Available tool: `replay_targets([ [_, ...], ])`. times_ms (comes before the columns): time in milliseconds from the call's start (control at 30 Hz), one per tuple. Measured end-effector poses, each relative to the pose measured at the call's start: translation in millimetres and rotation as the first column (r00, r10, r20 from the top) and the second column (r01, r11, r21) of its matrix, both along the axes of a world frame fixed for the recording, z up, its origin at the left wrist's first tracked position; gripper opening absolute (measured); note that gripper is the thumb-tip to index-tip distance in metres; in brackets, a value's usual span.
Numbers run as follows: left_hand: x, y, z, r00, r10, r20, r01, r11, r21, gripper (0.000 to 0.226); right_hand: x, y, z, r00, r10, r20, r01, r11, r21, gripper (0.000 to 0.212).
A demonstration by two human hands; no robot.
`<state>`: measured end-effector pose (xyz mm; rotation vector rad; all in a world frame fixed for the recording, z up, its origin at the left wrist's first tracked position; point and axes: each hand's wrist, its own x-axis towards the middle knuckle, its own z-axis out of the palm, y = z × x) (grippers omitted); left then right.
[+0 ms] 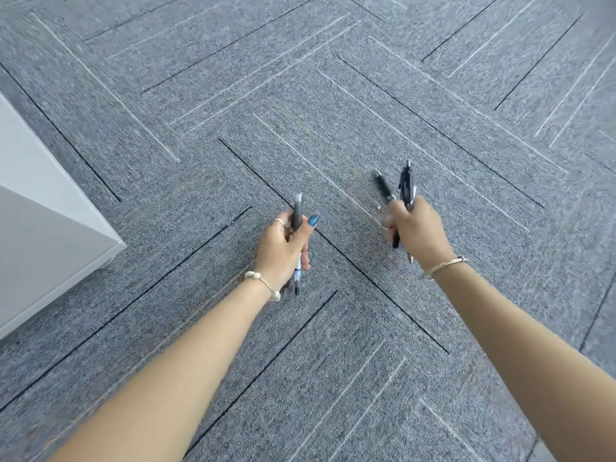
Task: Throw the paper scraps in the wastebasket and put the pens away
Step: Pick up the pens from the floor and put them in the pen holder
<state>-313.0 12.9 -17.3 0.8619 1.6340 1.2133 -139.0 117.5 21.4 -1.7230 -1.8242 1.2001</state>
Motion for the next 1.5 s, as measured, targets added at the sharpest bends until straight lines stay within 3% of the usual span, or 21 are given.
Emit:
replay_targets([
  [33,0.0,-0.1,-0.2,1.0,0.002,0.001,-0.002,1.0,-0.001,0.013,3.5,5.5,4.4,0.986,-0.1,-0.13,0.09,0.993,-0.079,0.007],
  [100,0.2,-0.4,-0.7,1.0,0.007,-0.003,-0.007,1.0,0.001,0.012,10.5,18.0,5.5,0.971,-0.184,-0.153,0.171,0.981,-0.097,0.014],
  [200,-0.7,0.2,-1.8,1.0,-0.004,0.005,0.004,1.0,-0.001,0.011,15.7,32.4,-5.6,0.995,-0.054,0.08,0.053,0.998,0.013,0.024],
  [333,-2.1,0.9,-1.2,1.0,-0.015,0.02,0.015,1.0,-0.008,0.013,12.0,34.4,-19.8,0.937,0.056,0.346,-0.058,0.998,-0.004,0.036],
  [400,-1.2,0.7,0.2,1.0,-0.005,0.022,0.006,1.0,-0.014,0.015,10.2,36.8,-24.0,0.917,0.031,0.398,-0.042,0.999,0.019,0.041],
  [600,-1.3,-0.4,1.1,1.0,-0.007,-0.01,0.007,1.0,-0.013,0.018,5.6,36.2,-27.9,0.896,0.107,0.432,-0.123,0.992,0.01,0.027],
  [700,-0.5,-0.4,1.6,1.0,-0.006,-0.03,0.005,1.0,-0.022,0.021,5.9,25.8,-24.6,0.956,0.084,0.281,-0.085,0.996,-0.007,0.027],
  [800,-1.3,-0.6,1.5,1.0,-0.012,-0.028,0.012,1.0,-0.022,0.022,6.3,6.4,-15.0,0.998,0.017,-0.063,-0.028,0.983,-0.181,0.023],
  [867,-1.5,-0.5,2.7,0.999,-0.02,-0.036,0.019,0.999,-0.027,0.025,5.2,-11.7,-7.6,0.96,-0.03,-0.28,-0.055,0.955,-0.29,0.017],
  [967,-0.9,-1.4,6.8,1.0,-0.002,0.016,0.003,0.999,-0.049,0.029,1.9,-41.1,1.2,0.889,-0.061,-0.454,-0.112,0.933,-0.343,0.015],
  [1100,2.2,-13.5,14.2,0.997,0.045,0.059,-0.043,0.998,-0.042,0.027,-1.5,-77.6,12.6,0.829,-0.076,-0.554,-0.15,0.924,-0.351,0.025],
  [1267,20.6,-47.2,44.5,0.999,-0.01,0.036,0.007,0.996,0.092,0.017,-6.4,-109.9,34.2,0.785,-0.063,-0.616,-0.154,0.944,-0.293,0.025],
  [1500,33.2,-71.4,113.4,0.999,-0.05,0.001,0.049,0.969,0.241,0.02,-13.8,-138.3,88.8,0.793,-0.007,-0.61,-0.095,0.986,-0.136,0.025],
])
